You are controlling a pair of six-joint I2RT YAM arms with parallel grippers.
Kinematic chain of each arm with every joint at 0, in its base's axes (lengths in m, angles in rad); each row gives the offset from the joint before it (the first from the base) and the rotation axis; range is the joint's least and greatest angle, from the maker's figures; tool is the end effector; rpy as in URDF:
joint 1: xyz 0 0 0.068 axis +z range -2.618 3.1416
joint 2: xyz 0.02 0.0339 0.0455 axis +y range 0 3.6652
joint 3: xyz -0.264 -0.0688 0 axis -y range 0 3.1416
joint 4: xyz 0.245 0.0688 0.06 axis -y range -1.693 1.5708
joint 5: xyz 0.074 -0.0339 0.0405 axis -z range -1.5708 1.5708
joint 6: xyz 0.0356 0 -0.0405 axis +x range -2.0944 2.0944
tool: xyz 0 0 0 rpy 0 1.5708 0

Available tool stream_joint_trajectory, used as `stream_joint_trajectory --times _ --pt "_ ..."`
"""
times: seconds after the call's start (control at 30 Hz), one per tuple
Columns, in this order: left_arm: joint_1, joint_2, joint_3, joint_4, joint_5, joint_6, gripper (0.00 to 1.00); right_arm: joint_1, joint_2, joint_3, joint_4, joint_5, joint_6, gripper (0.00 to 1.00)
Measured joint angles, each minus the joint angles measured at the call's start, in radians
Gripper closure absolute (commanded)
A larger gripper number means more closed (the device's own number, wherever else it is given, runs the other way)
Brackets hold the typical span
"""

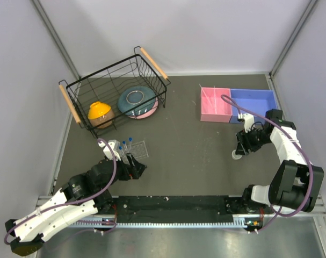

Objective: Organize the chemistry lab equipment

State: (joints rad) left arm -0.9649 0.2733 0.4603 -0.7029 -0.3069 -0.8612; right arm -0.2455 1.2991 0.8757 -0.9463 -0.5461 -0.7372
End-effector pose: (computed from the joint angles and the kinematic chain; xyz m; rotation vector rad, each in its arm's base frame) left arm 0.0597 -0.0672 0.2360 -0.0821 2.1588 -0.7884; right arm 0.2160 -0.0351 0.2195 -0.7207 2.5630 0.5304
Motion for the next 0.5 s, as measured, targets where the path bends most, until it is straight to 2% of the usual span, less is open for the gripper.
stream_joint_trajectory --times 0.33,0.5 --pt "0.000 0.000 0.000 0.000 0.000 0.000 0.01 0.000 0.008 -0.012 -0.004 -0.001 -0.012 0.45" --pt "0.000 0.000 0.000 0.000 0.000 0.000 0.01 0.000 0.026 -0.012 -0.004 0.000 -0.015 0.51"
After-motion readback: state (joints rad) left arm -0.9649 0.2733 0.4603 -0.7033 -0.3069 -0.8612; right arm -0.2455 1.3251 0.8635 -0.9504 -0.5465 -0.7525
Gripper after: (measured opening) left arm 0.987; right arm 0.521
